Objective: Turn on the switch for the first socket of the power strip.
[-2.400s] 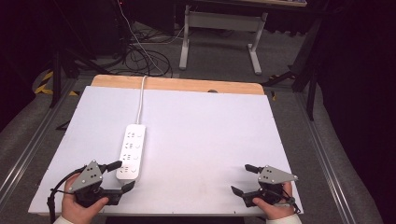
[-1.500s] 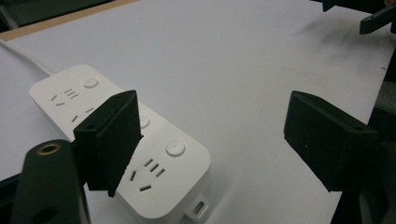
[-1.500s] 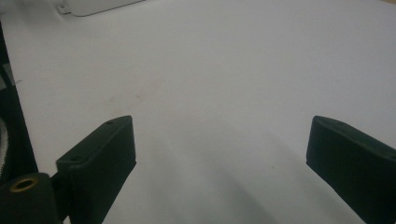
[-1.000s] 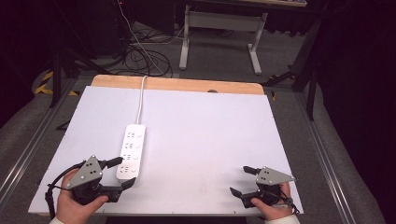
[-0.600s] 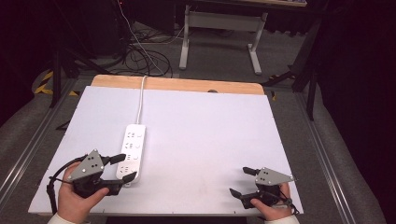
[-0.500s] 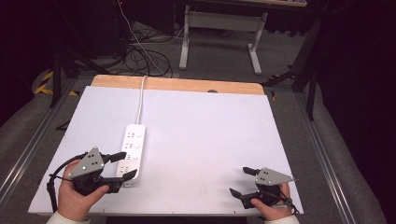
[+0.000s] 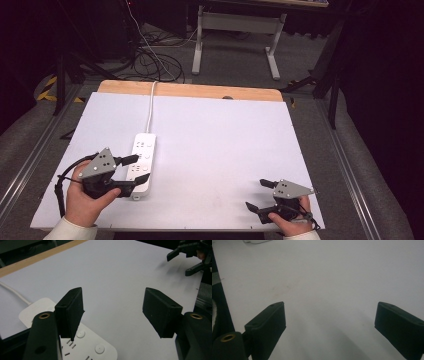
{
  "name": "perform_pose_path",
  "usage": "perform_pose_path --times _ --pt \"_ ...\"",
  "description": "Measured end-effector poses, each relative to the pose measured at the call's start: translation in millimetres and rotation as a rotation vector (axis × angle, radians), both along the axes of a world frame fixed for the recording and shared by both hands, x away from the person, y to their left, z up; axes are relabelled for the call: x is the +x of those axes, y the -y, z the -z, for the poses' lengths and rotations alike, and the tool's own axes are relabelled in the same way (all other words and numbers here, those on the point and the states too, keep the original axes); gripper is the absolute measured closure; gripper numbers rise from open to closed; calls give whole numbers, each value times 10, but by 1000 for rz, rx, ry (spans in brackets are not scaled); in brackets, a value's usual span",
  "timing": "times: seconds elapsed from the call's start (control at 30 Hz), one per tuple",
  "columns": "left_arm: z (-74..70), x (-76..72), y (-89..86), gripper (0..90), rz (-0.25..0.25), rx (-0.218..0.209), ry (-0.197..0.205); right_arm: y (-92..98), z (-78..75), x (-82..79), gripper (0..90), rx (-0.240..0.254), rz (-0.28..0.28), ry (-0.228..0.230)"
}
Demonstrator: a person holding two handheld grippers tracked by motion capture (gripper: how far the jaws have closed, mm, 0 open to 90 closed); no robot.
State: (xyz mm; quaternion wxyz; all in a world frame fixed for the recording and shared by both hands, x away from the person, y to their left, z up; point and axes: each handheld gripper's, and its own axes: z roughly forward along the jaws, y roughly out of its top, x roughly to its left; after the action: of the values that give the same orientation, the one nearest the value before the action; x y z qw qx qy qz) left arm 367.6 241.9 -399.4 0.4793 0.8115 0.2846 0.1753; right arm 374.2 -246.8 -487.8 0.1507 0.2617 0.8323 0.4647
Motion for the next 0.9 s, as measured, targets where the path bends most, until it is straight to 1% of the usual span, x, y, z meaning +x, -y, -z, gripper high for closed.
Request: perform_pose_path --times 0.1,0.13,0.23,0.27,0.37,0.5,0.57,0.6,0.63,0.73,0.8,0.87,0.9 --pt "-30 48 9 338 -2 2 1 2 2 1 101 1 1 -2" --pt "-43 74 12 338 -2 10 -5 2 4 1 101 0 1 -4" --pt "-49 99 14 338 -4 11 -12 2 5 2 101 -1 1 -4" --pt "-49 130 14 338 -8 10 -14 2 6 3 101 -1 2 -5" --pt "-45 162 17 337 -7 10 -25 3 6 5 101 0 2 -5" --pt "-32 227 25 337 -19 10 -34 4 7 4 101 0 1 -5" --pt "-21 284 35 339 -22 8 -44 4 8 4 101 -1 1 -5" --pt "-21 284 35 341 -22 8 -44 4 8 4 101 -1 1 -5" --pt "-20 323 47 344 -24 10 -43 6 9 5 101 -1 0 -6" --pt "-18 359 59 346 -24 9 -48 8 8 4 101 0 3 -5" --pt "-9 395 67 351 -29 10 -49 9 5 2 101 2 5 -4" --pt "11 433 64 345 -48 15 -42 9 5 2 101 0 5 -3" --pt "37 476 58 342 -62 22 -50 9 5 3 101 0 5 -3"
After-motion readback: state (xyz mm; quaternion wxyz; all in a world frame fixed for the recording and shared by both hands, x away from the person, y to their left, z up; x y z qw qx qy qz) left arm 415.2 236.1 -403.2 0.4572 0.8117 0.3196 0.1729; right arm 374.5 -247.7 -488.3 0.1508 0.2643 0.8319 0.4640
